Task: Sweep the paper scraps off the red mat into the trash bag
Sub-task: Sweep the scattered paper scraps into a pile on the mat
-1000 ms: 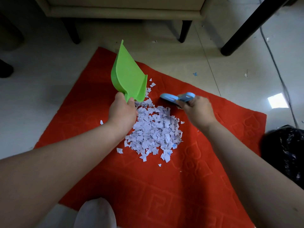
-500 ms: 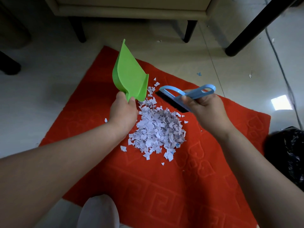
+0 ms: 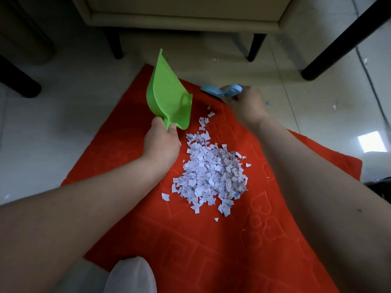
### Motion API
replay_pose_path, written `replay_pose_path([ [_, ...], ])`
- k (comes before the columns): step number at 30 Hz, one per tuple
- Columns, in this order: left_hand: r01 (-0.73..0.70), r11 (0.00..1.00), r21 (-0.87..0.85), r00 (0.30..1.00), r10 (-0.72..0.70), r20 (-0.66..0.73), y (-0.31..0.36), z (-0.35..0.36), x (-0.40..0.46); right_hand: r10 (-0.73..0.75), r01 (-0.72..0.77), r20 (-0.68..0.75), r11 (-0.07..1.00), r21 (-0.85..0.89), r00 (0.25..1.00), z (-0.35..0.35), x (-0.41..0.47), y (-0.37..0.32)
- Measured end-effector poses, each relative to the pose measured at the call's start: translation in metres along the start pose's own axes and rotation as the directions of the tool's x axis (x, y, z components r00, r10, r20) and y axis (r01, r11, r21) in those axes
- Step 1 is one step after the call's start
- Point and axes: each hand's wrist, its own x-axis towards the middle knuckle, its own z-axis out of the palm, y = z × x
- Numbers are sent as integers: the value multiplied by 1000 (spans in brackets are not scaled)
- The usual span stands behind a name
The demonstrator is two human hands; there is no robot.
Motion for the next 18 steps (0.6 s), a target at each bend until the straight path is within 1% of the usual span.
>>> replay_pose_path([
  [2,-2,1000,5,1000,2,0,0,0,1,11,-6,44,995,-100,999,6,11,-1],
  [4,-7,1000,7,1000,7,-5,-1,0,1,44,-26,112,987,-159,993,11,14,-2],
  [7,1,1000,7,1000,0,-17,-2,-2,2,55,-26,227,991,-131,972,10,7,-3],
  [9,8,1000,6,1000,-8,-21,-5,-4,2,32,-4,265,994,-107,964,-1,1,-3],
  [11,14,1000,14,999,-14,-31,-9,-7,2,-8,23,249,998,-56,969,-15,-5,-2],
  [13,27,999,25,999,-25,-48,-14,-11,4,-50,50,200,999,5,978,-22,-4,-2],
  [16,57,998,35,997,-55,-56,-19,-15,6,-39,40,141,999,-9,989,-11,3,-2],
  [18,57,998,36,997,-55,-56,-20,-16,6,-3,11,160,999,-47,987,2,3,-3],
])
